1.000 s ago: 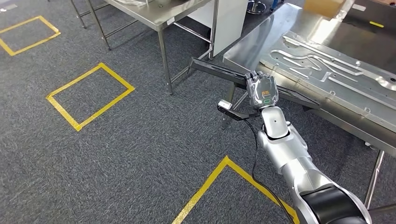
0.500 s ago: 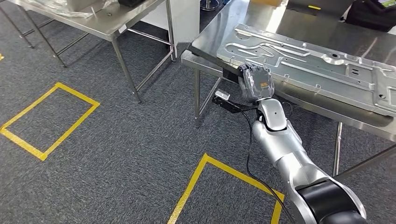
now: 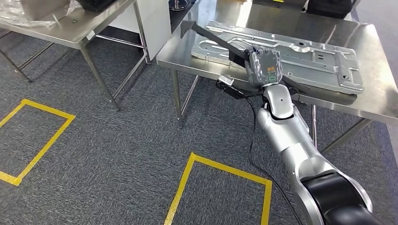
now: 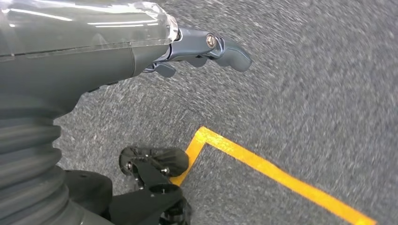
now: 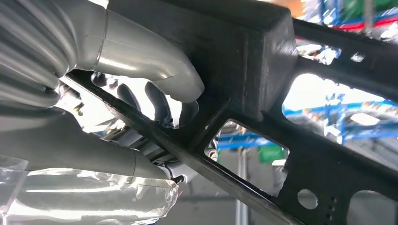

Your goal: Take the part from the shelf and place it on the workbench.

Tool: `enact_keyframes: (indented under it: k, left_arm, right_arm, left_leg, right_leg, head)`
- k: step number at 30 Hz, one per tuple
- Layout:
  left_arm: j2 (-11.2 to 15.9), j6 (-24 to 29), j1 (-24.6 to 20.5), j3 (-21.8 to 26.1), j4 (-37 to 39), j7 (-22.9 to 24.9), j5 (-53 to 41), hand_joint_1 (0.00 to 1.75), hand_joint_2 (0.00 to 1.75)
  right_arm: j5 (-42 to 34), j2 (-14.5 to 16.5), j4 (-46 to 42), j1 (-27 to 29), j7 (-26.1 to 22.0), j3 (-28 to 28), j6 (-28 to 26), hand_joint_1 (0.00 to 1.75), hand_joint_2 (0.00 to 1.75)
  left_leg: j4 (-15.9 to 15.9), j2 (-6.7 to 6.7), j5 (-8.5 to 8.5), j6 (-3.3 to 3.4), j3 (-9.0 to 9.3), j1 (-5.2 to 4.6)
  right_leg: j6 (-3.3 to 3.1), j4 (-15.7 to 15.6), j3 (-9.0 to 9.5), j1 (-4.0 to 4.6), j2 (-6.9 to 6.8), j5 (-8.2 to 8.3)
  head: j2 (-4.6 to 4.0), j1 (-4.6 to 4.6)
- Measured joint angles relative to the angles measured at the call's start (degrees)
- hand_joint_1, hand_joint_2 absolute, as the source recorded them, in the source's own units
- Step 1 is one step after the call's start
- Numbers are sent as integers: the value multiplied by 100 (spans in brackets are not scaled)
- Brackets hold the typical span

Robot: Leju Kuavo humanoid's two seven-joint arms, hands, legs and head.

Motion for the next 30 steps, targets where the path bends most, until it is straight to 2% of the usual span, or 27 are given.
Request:
enact_keyframes:
  k: [1, 2, 3, 5, 7, 8, 9, 10, 11, 12, 14, 15, 16, 18, 19, 20, 22, 23, 24, 25, 26, 28, 30]
  left_arm:
    - [0, -17, -8, 0, 0, 8, -12, 0, 175]
    - [0, -38, -20, 0, 0, 9, -27, 0, 175]
    - [0, -57, -35, 0, 0, 9, -44, 0, 175]
    - [0, -86, -53, -1, 0, 8, -88, 0, 175]
    - [0, -104, -46, -2, 0, 20, -118, 0, 175]
    - [0, -117, -38, -2, 0, 33, -126, 0, 175]
    - [0, -131, -32, -2, 0, 47, -131, 0, 175]
    - [0, -146, -32, -2, 0, 61, -140, 0, 175]
    - [0, -157, -36, -2, 0, 70, -149, 0, 175]
    - [0, -163, -42, -2, 0, 75, -157, 0, 175]
    - [-1, -166, -46, -2, 0, 87, -168, 0, 175]
    - [-2, -166, -49, -2, 0, 94, -168, 0, 175]
    - [-4, -166, -53, -2, 0, 101, -169, 0, 175]
    - [-12, -167, -73, -2, 0, 107, -171, 0, 175]
    - [-16, -169, -84, -1, 0, 107, -173, 0, 175]
    - [-24, -173, -91, -1, 0, 103, -179, 0, 175]
    - [-33, -184, -92, 0, 0, 94, -197, 0, 175]
    - [-37, -186, -87, 0, 0, 87, -212, 0, 175]
    - [-38, -184, -84, -1, 0, 78, -230, 0, 175]
    - [-42, -176, -85, -1, 0, 66, -250, 0, 175]
    - [-46, -172, -88, -1, 0, 56, -265, 0, 175]
    - [-57, -195, -99, -1, 0, 50, -267, 0, 175]
    - [-64, -261, -111, -2, 0, 58, -256, 0, 175]
  right_arm:
    - [86, -20, -89, -54, 67, 1, 128, 175, 175]
    - [178, -51, -161, -102, 130, 2, 240, 175, 175]
    - [283, -87, -220, -144, 196, 6, 332, 175, 175]
    - [499, -148, -286, -251, 313, 18, 467, 175, 175]
    - [699, -187, -298, -357, 398, 47, 551, 175, 175]
    - [804, -210, -295, -400, 433, 78, 590, 175, 175]
    - [910, -233, -290, -436, 468, 118, 630, 175, 175]
    - [1007, -255, -285, -475, 506, 160, 677, 175, 175]
    - [1078, -274, -281, -517, 544, 199, 729, 175, 175]
    - [1118, -287, -279, -566, 576, 228, 777, 175, 175]
    - [1147, -301, -270, -675, 625, 269, 842, 175, 175]
    - [1149, -311, -263, -725, 638, 286, 857, 175, 175]
    - [1150, -331, -256, -762, 649, 301, 867, 175, 175]
    - [1147, -379, -249, -798, 658, 326, 879, 175, 175]
    - [1130, -406, -248, -809, 659, 333, 881, 175, 175]
    - [1090, -425, -247, -825, 656, 339, 879, 175, 175]
    - [958, -458, -243, -844, 630, 343, 870, 175, 175]
    - [889, -476, -237, -829, 604, 344, 861, 175, 175]
    - [825, -502, -227, -796, 574, 343, 845, 175, 175]
    - [761, -541, -214, -755, 540, 340, 813, 175, 175]
    - [681, -584, -198, -715, 497, 332, 758, 175, 175]
    - [496, -679, -159, -657, 387, 302, 601, 175, 175]
    - [346, -759, -116, -598, 285, 269, 443, 175, 175]
  left_leg:
    - [2, 63, -16, -24, 11, -15]
    - [-3, 130, -29, -46, 29, -18]
    - [17, 126, -61, -76, 38, -10]
    - [288, -115, -257, -135, -60, 22]
    - [978, -423, -611, -180, -368, 59]
    - [1356, -480, -752, -195, -549, 68]
    - [1602, -502, -798, -205, -677, 74]
    - [1644, -511, -729, -207, -717, 80]
    - [1456, -529, -553, -201, -655, 86]
    - [1093, -595, -315, -188, -514, 96]
    - [372, -879, 9, -158, -223, 127]
    - [176, -985, 65, -147, -144, 132]
    - [103, -1029, 59, -136, -113, 129]
    - [44, -901, 87, -85, -84, 131]
    - [4, -835, 110, -45, -67, 140]
    - [-39, -767, 135, -8, -52, 152]
    - [-76, -641, 155, 34, -40, 145]
    - [-76, -577, 152, 41, -41, 139]
    - [-74, -520, 146, 43, -41, 136]
    - [-70, -468, 139, 42, -40, 135]
    - [-62, -430, 129, 34, -38, 135]
    - [-31, -366, 97, -3, -40, 130]
    - [5, -322, 60, -49, -47, 104]
  right_leg:
    - [-31, -30, 1, 23, 23, -14]
    - [-62, -39, -4, 12, 106, -4]
    - [-88, -55, 4, 0, 171, 6]
    - [-150, -88, 23, -44, 292, 30]
    - [-191, -92, 26, -63, 413, 38]
    - [-198, -87, 24, -63, 489, 39]
    - [-201, -80, 24, -64, 573, 39]
    - [-200, -69, 24, -65, 663, 39]
    - [-196, -57, 25, -68, 752, 36]
    - [-189, -45, 25, -73, 835, 33]
    - [-148, -20, 2, -78, 988, 31]
    - [-112, -15, -21, -87, 1059, 39]
    - [-67, -21, -43, -102, 1132, 55]
    - [18, -49, -71, -125, 1247, 86]
    - [50, -16, -94, -117, 1169, 58]
    - [74, 112, -160, -101, 1014, -28]
    - [113, 716, -447, -86, 610, -356]
    - [131, 1083, -623, -95, 506, -512]
    - [148, 1360, -754, -108, 456, -593]
    - [160, 1442, -793, -121, 434, -569]
    - [165, 1300, -716, -133, 419, -448]
    - [155, 551, -314, -138, 357, -113]
    - [114, -9, -21, -108, 308, 44]
  head:
    - [0, -2]
    - [0, -3]
    - [0, -3]
    - [0, -3]
    - [0, -3]
    - [0, -3]
    - [0, -3]
    - [0, -3]
    - [0, -3]
    - [0, -3]
    - [0, -3]
    - [0, -2]
    - [1, -4]
    - [1, -6]
    - [1, -4]
    - [0, 1]
    - [0, 7]
    - [0, 7]
    - [0, 7]
    - [0, 7]
    - [0, 7]
    - [0, 8]
    - [1, 7]
